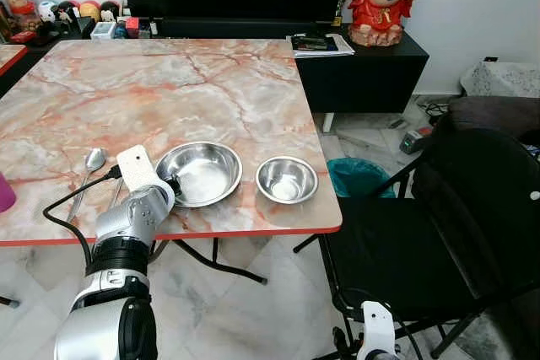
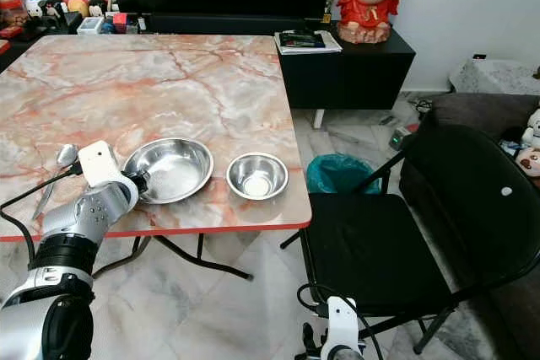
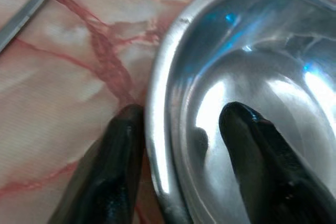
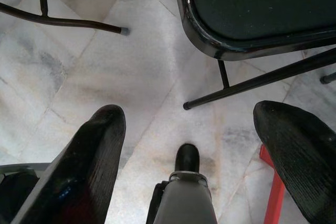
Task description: Setting the table
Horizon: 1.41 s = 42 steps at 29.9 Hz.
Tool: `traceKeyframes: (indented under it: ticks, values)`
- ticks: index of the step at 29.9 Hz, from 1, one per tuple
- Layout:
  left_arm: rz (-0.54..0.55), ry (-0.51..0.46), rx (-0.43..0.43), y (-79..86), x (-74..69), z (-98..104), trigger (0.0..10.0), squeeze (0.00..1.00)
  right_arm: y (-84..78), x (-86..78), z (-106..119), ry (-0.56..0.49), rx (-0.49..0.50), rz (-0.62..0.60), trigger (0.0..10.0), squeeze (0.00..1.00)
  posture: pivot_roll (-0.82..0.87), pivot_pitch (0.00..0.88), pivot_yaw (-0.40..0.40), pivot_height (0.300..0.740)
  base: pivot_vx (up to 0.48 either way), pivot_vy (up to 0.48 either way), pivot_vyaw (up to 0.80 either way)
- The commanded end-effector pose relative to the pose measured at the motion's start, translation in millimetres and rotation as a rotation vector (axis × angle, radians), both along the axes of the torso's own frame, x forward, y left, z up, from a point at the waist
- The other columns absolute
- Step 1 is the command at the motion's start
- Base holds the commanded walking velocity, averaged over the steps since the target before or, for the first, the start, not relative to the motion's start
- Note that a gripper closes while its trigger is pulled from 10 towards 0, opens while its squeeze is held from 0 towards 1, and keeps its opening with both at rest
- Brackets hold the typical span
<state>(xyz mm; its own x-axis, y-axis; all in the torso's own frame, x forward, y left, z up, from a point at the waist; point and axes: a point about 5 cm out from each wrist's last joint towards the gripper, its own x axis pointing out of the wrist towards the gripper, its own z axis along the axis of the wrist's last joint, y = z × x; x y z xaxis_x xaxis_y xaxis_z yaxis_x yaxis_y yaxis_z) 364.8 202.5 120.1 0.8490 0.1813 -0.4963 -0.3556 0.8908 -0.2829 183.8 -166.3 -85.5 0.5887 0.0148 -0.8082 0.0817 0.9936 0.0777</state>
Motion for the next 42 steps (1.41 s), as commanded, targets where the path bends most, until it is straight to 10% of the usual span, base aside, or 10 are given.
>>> traceKeyframes:
  ticks: [1,32,40,41,42]
  values:
    - [-0.005,0.027,-0.010,-0.7,-2.2,-4.8,0.0,0.00,-1.9,2.5,1.5,-0.011,0.000,-0.015,10.0,0.00,0.07,0.000,-0.028,0.740,0.000,0.000,0.00]
    - [0.164,-0.076,-0.021,11.3,-7.7,4.4,0.0,0.00,-1.8,2.4,1.5,-0.014,0.000,-0.006,10.0,0.00,0.07,0.000,-0.027,0.740,0.000,0.000,0.00]
    - [0.190,-0.310,0.073,13.9,-9.6,26.6,0.0,0.00,-0.9,0.2,0.4,-0.010,0.002,-0.005,10.0,0.00,0.07,0.000,-0.016,0.740,0.000,0.000,0.00]
    - [0.188,-0.323,0.064,12.8,-9.6,27.7,1.4,0.00,-0.8,0.2,0.4,-0.009,0.002,-0.006,10.0,0.00,0.07,0.000,-0.016,0.740,0.000,0.000,0.00]
    - [0.179,-0.379,0.057,9.3,-10.2,33.1,10.0,0.00,-0.7,-0.4,0.1,-0.008,0.003,-0.006,10.0,0.00,0.07,0.000,-0.015,0.740,0.000,0.000,0.00]
